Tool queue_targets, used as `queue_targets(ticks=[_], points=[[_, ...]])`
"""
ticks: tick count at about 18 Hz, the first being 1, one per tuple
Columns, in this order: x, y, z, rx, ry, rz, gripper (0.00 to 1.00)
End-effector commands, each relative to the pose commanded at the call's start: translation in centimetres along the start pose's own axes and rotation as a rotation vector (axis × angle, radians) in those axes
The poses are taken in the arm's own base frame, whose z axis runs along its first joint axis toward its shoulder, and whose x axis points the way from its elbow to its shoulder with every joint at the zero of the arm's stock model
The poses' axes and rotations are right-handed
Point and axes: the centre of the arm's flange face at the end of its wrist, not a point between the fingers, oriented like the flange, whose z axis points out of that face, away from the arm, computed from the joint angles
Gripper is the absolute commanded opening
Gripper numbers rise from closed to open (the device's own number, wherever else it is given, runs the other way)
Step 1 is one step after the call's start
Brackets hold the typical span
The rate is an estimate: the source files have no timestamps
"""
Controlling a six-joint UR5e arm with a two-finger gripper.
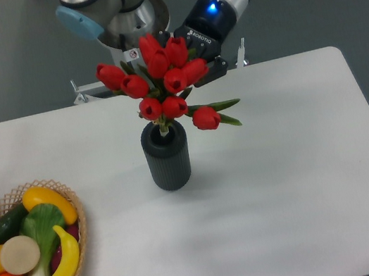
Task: Insert the flowers into the vase
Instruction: 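Lower the tulip stems deeper into the grey vase, then open the right gripper to release the tulips in the vase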
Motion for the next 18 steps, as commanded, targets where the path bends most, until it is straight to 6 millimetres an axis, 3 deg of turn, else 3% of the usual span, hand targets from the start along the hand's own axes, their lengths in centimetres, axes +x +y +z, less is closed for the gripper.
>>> queue_targets(ticks=[6, 7, 9, 11, 18], points=[[0.8, 2.8, 0.2, 0.0, 0.001, -0.002, 0.0], [1.0, 3.1, 0.3, 0.0, 0.003, 0.008, 0.05], [1.0, 4.0, 0.3, -0.001, 0.003, 0.006, 0.32], [1.2, 4.5, 0.3, -0.002, 0.003, -0.009, 0.5], [1.7, 5.3, 0.2, -0.01, -0.002, -0.019, 0.75]])
